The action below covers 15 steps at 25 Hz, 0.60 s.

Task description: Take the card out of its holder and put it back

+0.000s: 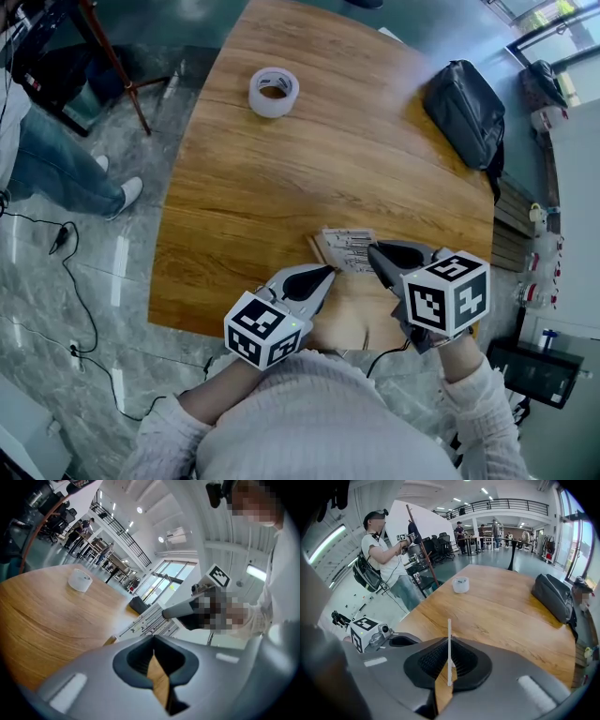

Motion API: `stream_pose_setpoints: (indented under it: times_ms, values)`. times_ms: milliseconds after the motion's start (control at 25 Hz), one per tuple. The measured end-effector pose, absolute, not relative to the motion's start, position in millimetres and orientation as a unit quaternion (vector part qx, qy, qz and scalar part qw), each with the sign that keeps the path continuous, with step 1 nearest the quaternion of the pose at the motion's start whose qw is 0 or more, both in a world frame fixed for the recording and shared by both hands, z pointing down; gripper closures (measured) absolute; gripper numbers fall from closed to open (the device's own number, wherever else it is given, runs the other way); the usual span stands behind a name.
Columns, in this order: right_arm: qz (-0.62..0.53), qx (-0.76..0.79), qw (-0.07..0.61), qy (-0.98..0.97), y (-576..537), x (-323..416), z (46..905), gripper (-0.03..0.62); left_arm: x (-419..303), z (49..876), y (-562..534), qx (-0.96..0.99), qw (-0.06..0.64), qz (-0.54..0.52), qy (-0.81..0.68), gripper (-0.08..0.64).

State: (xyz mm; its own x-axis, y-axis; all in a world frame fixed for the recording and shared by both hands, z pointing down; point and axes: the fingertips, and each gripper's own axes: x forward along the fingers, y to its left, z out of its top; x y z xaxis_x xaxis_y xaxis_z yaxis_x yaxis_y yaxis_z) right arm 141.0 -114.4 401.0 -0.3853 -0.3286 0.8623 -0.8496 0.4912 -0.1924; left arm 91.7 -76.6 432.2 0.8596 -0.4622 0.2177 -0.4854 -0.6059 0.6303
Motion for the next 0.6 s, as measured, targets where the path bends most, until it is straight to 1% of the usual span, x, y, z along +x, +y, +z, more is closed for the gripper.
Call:
stream_pose_setpoints:
  times_ms: [600]
  values:
    - [0.323,0.388,0.439,-0.743,-119.6,133.5,404.6,0.580,88.4,429.1,-82.6,0.895,0.360,-0.007,-0.262,0.552]
